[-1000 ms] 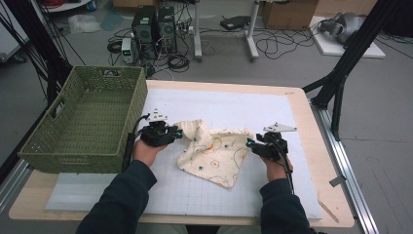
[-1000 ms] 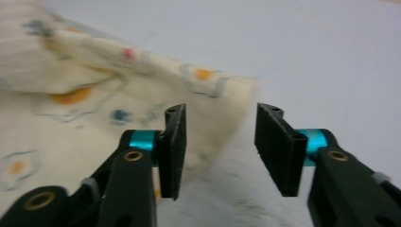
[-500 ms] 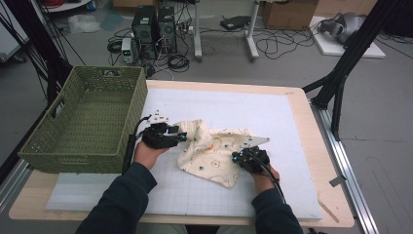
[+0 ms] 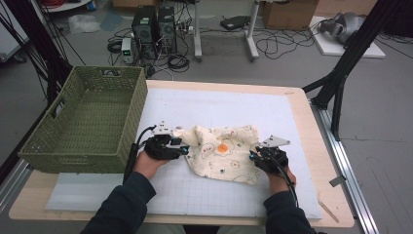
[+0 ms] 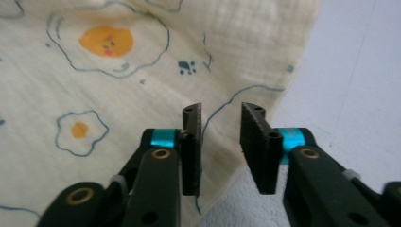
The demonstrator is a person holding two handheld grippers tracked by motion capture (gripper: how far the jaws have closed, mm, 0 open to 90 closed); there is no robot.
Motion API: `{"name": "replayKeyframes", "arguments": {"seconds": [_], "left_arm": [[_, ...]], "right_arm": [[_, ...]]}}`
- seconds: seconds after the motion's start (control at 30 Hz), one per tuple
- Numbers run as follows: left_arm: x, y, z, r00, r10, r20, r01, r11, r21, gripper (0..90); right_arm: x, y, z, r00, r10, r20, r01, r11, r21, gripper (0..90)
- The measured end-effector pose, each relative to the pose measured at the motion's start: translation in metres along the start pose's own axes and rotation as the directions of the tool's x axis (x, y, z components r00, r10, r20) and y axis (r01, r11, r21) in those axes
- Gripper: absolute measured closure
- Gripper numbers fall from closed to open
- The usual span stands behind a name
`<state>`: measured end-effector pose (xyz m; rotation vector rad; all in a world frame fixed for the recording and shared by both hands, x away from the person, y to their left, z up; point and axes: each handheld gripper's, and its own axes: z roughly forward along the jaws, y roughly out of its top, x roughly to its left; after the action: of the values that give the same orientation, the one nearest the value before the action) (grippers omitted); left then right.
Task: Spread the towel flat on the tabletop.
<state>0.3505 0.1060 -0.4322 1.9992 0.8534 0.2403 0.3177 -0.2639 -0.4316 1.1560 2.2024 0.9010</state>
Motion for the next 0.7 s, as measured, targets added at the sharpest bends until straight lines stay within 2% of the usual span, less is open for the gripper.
{"name": "replayKeyframes", "arguments": {"seconds": [0.13,0.23,0.27,0.3,0.33,0.37,0.4,0.43,0.5,0.63,0.7], "left_arm": [[-0.008,-0.002,0.011,0.9991,0.039,-0.017,-0.038,0.9986,0.037,51.2],[-0.014,-0.003,0.022,0.9949,0.092,-0.042,-0.088,0.9919,0.092,50.3],[-0.017,-0.004,0.025,0.9919,0.117,-0.051,-0.110,0.9874,0.113,50.3],[-0.020,-0.005,0.025,0.9877,0.142,-0.067,-0.134,0.9851,0.108,50.2],[-0.021,-0.006,0.024,0.9880,0.144,-0.057,-0.137,0.9848,0.107,52.9],[-0.022,-0.005,0.023,0.9877,0.150,-0.043,-0.145,0.9829,0.113,60.3],[-0.024,-0.006,0.021,0.9864,0.160,-0.039,-0.154,0.9809,0.119,71.6],[-0.026,-0.006,0.019,0.9813,0.186,-0.048,-0.179,0.9756,0.127,81.7],[-0.028,-0.007,0.015,0.9798,0.194,-0.049,-0.186,0.9729,0.138,85.5],[-0.028,-0.019,0.001,0.9845,0.171,-0.038,-0.166,0.9790,0.119,86.2],[-0.028,-0.026,-0.009,0.9877,0.153,-0.032,-0.149,0.9827,0.110,86.3]], "right_arm": [[-0.001,0.001,-0.006,0.9997,0.011,-0.022,-0.011,0.999,-0.033,63.1],[-0.001,-0.001,-0.007,0.9997,0.013,-0.022,-0.014,0.999,-0.042,59.7],[-0.001,-0.001,-0.007,0.9997,0.013,-0.022,-0.014,0.999,-0.045,58.3],[-0.001,-0.002,-0.007,0.9997,0.013,-0.023,-0.014,0.999,-0.046,56.4],[-0.001,-0.003,-0.008,0.9997,0.017,-0.020,-0.018,0.999,-0.045,55.2],[-0.002,-0.003,-0.008,0.9996,0.018,-0.022,-0.019,0.999,-0.047,54.6],[-0.003,-0.003,-0.008,0.9995,0.023,-0.020,-0.024,0.998,-0.052,52.8],[-0.004,-0.003,-0.008,0.9994,0.028,-0.021,-0.030,0.998,-0.054,51.6],[-0.005,-0.003,-0.008,0.9993,0.031,-0.022,-0.032,0.998,-0.059,50.7],[-0.003,-0.002,-0.006,0.9994,0.004,-0.034,-0.006,0.998,-0.057,48.1],[-0.002,-0.002,-0.006,0.9993,0.001,-0.038,-0.003,0.998,-0.058,44.0]]}}
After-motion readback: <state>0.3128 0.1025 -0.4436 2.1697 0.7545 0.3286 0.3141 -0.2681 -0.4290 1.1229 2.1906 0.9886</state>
